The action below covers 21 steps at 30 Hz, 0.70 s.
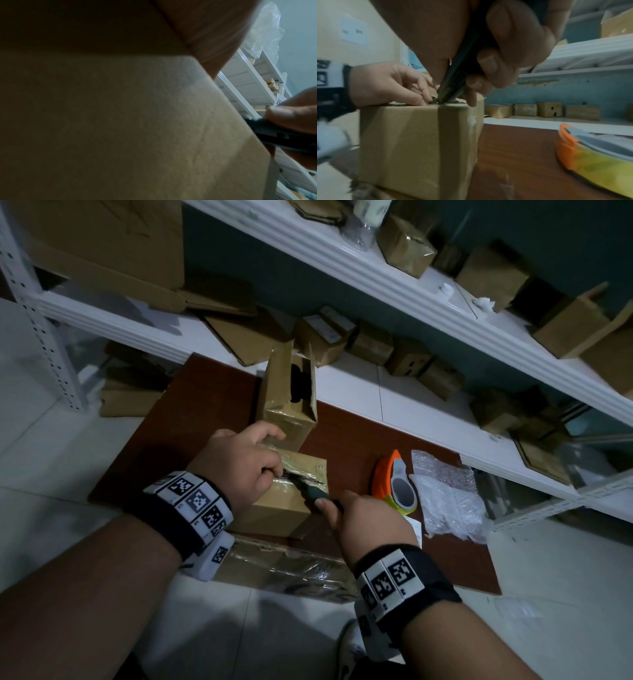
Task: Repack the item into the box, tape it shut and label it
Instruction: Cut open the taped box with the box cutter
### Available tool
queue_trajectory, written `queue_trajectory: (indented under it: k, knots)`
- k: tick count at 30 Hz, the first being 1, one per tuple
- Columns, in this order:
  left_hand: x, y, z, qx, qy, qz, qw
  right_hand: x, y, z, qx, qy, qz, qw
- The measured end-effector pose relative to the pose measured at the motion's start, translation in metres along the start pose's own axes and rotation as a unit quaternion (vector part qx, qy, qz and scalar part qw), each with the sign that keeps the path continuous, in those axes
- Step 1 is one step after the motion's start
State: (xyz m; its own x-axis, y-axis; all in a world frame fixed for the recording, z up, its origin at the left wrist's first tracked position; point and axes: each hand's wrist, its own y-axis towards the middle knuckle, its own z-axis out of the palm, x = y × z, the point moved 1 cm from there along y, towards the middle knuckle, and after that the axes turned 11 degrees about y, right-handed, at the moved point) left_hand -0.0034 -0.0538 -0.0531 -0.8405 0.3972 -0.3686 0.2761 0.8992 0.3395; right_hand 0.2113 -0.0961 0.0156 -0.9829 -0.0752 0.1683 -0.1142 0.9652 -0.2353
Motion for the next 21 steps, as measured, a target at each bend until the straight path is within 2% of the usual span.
queue_trajectory:
  k: [4,14,21]
  knots:
    - [0.0,0.0,0.0,0.0,-0.002,-0.002,1.0,-0.01,0.0,-0.009,-0.002,-0.034,0.036,0.999]
    - [-0.003,0.001,0.003,0.009,0.003,-0.01,1.0,-0.03,-0.001,-0.013,-0.038,-0.102,0.048,0.993]
    - [-0.004,0.0,0.0,-0.003,0.011,-0.008,1.0,-0.051,-0.007,0.002,-0.055,-0.046,0.051,0.996]
